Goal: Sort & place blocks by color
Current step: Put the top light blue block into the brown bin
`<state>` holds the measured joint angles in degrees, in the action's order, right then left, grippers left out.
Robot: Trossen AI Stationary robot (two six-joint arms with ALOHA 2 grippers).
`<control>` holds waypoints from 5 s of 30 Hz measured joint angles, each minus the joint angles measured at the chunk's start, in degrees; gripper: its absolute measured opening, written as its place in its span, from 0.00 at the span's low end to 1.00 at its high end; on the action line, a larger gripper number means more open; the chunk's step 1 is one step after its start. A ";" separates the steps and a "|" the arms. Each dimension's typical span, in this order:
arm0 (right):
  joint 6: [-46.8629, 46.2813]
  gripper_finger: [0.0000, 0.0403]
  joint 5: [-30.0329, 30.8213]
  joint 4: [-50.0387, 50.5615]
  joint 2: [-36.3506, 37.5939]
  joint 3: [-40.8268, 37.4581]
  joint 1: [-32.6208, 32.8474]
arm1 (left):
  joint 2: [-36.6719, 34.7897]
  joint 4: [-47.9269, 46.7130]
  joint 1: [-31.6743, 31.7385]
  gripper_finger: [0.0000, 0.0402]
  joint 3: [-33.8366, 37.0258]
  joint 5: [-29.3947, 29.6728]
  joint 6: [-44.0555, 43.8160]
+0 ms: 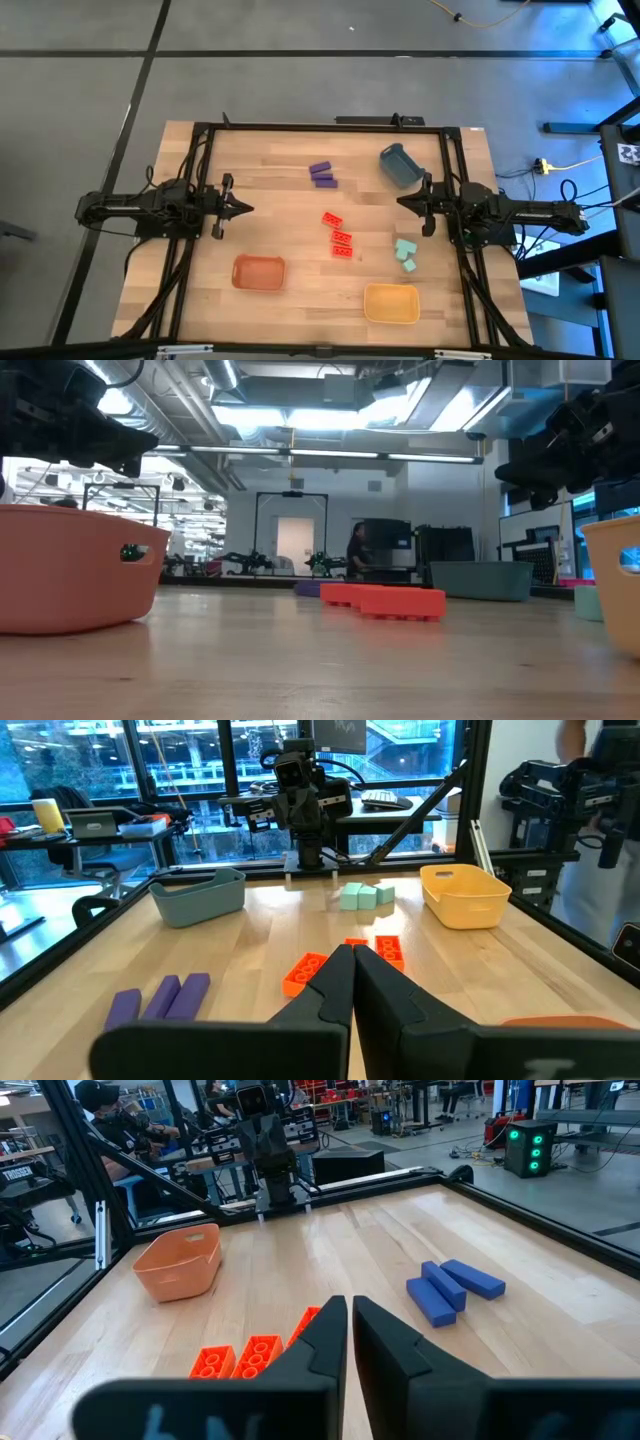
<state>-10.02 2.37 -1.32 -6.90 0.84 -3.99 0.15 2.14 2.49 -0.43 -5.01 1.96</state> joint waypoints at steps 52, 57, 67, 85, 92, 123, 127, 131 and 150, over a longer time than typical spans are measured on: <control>0.00 0.06 0.00 0.00 0.02 0.00 -0.02 | 0.01 0.01 0.00 0.02 0.00 0.01 0.01; 0.00 0.06 0.00 0.00 0.00 0.00 0.00 | -0.01 -0.01 0.00 0.00 0.00 -0.01 0.01; -3.18 0.06 -0.08 -0.92 0.00 -0.02 0.00 | 0.01 0.00 0.01 0.03 0.00 0.00 -0.01; -29.78 0.06 10.12 -45.00 -6.57 4.79 -0.02 | -0.01 0.01 -0.01 0.01 0.00 -0.01 0.01; -23.91 0.17 4.19 -11.16 -16.61 28.85 0.02 | -0.01 -0.01 -0.01 0.01 0.00 -0.01 0.01; -47.79 0.64 -4.19 53.02 -48.96 39.95 29.34 | -0.01 -0.01 0.01 0.01 0.00 -0.01 0.01; -46.96 0.64 2.47 52.46 -52.42 38.80 33.72 | -0.01 -0.01 -0.01 0.03 0.00 -0.01 0.01; -42.78 0.64 6.80 52.30 -55.62 38.32 35.54 | -0.01 0.01 -0.01 0.04 0.00 -0.01 0.01; -34.62 0.64 5.52 50.06 -70.17 38.32 34.44 | 0.01 0.01 0.01 0.00 0.00 -0.01 0.01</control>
<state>-44.65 7.89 48.74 -77.07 39.16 30.45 0.16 2.15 2.50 -0.43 -5.02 1.98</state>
